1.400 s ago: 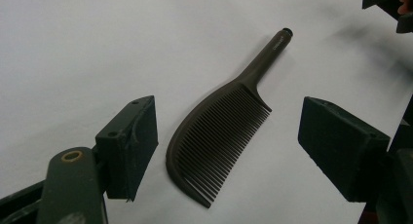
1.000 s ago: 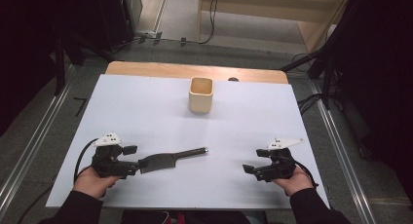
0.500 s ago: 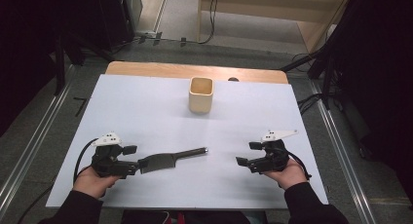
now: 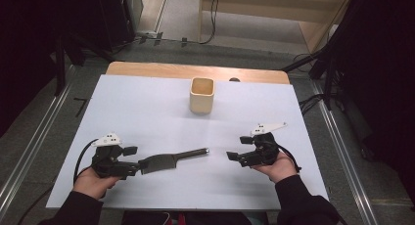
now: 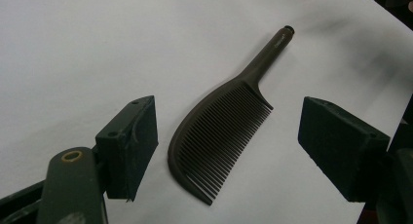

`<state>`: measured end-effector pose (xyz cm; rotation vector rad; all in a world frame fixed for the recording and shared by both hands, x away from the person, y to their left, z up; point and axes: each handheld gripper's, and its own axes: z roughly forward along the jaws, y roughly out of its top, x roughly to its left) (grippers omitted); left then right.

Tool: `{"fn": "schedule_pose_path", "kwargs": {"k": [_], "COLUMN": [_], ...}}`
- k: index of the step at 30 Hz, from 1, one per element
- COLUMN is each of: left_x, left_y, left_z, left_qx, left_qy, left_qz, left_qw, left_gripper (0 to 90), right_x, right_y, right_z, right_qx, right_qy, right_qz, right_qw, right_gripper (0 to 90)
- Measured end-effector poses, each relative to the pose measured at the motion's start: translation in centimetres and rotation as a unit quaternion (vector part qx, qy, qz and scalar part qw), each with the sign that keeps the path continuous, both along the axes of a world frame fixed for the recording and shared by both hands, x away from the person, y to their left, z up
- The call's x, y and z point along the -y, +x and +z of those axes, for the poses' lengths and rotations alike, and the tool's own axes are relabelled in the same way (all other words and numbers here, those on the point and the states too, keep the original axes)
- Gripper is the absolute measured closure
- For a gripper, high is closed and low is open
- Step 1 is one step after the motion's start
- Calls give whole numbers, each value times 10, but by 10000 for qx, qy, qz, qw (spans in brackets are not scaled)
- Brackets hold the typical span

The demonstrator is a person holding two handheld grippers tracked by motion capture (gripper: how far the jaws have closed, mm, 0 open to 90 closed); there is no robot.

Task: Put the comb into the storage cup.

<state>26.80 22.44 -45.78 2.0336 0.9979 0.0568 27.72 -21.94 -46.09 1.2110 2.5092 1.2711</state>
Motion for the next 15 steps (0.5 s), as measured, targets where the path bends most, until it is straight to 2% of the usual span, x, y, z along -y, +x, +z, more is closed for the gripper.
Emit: {"fn": "schedule_pose_path", "kwargs": {"k": [11, 15], "left_x": [0, 0], "left_y": [1, 1], "left_z": [-1, -1], "left_qx": [-37, -56], "left_qy": [16, 31], "left_qz": [-7, -2], "left_qw": [10000, 10000], "left_gripper": [230, 230], "right_x": [-11, -17], "right_y": [12, 16], "right_z": [5, 6], "right_qx": [49, 80], "right_qy": [-19, -39], "right_qz": [15, -101], "right_qw": [10000, 9999], "right_gripper": [140, 140]}}
